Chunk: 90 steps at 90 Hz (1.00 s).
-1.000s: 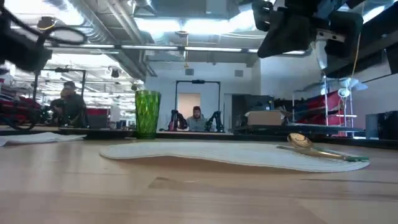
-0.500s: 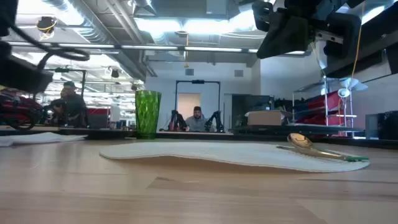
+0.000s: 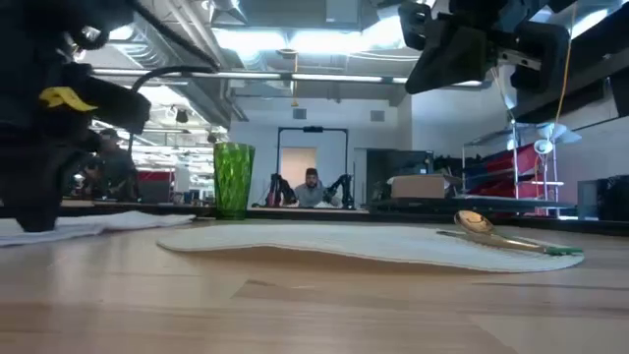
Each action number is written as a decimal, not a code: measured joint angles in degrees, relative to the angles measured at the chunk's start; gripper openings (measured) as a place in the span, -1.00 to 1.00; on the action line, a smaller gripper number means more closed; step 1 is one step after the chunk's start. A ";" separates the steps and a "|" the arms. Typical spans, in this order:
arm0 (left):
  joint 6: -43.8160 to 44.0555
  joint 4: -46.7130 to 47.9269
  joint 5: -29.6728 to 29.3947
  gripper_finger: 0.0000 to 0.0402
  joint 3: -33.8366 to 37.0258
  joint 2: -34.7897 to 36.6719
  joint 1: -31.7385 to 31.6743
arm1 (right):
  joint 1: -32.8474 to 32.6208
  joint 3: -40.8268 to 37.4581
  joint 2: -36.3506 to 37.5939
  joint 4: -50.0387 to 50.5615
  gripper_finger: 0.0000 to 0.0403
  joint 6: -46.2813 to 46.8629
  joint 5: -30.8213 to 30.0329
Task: Set table place
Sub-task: Fold the white table napkin
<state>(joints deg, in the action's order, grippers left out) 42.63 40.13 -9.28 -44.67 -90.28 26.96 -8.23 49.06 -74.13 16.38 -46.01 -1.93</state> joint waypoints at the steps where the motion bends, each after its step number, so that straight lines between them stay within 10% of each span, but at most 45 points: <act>1: -0.20 0.04 -0.05 -1.00 -0.05 -0.01 -0.09 | -0.01 0.00 0.00 0.00 -1.00 -0.14 0.00; 90: -18.93 13.44 -15.79 -1.00 -14.60 -0.15 -0.86 | -0.01 0.00 0.00 -0.02 -1.00 -0.53 -0.60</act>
<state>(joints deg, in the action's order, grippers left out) 23.70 53.57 -25.07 -59.27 -90.43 26.09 -8.24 49.06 -74.13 16.36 -46.54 -2.53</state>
